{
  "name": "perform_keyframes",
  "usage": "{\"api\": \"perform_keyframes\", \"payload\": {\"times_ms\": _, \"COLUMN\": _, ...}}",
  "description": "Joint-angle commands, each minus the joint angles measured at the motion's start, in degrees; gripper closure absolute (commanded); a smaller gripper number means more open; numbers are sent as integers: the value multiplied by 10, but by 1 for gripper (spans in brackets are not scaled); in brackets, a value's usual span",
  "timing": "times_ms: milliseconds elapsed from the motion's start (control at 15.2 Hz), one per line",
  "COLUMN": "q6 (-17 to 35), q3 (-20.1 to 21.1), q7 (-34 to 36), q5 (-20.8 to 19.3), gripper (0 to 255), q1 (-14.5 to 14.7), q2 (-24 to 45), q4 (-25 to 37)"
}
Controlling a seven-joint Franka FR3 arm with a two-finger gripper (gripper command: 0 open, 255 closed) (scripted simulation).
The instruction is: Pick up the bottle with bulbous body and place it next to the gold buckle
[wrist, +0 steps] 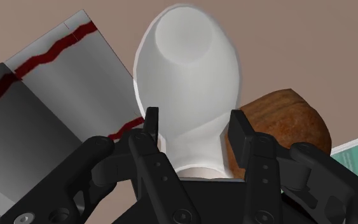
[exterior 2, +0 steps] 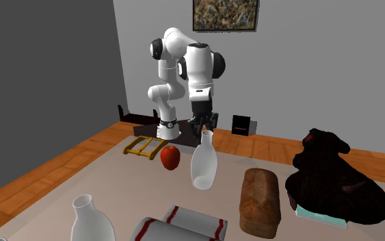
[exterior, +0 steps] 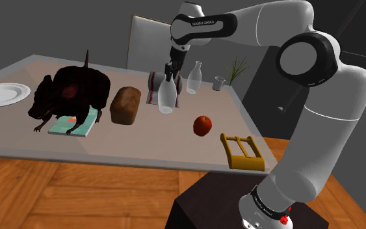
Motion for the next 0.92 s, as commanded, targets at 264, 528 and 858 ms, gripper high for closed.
{"api": "perform_keyframes", "payload": {"times_ms": 264, "q6": -43, "q3": 0, "q7": 2, "q5": -1, "gripper": 255, "q1": 0, "q2": -5, "q4": 38}}
{"api": "perform_keyframes", "payload": {"times_ms": 528, "q6": -74, "q3": 0, "q7": 4, "q5": -2, "gripper": 255, "q1": 0, "q2": -6, "q4": 68}}
{"api": "perform_keyframes", "payload": {"times_ms": 858, "q6": -100, "q3": -1, "q7": 5, "q5": -3, "gripper": 255, "q1": 0, "q2": -48, "q4": 52}}
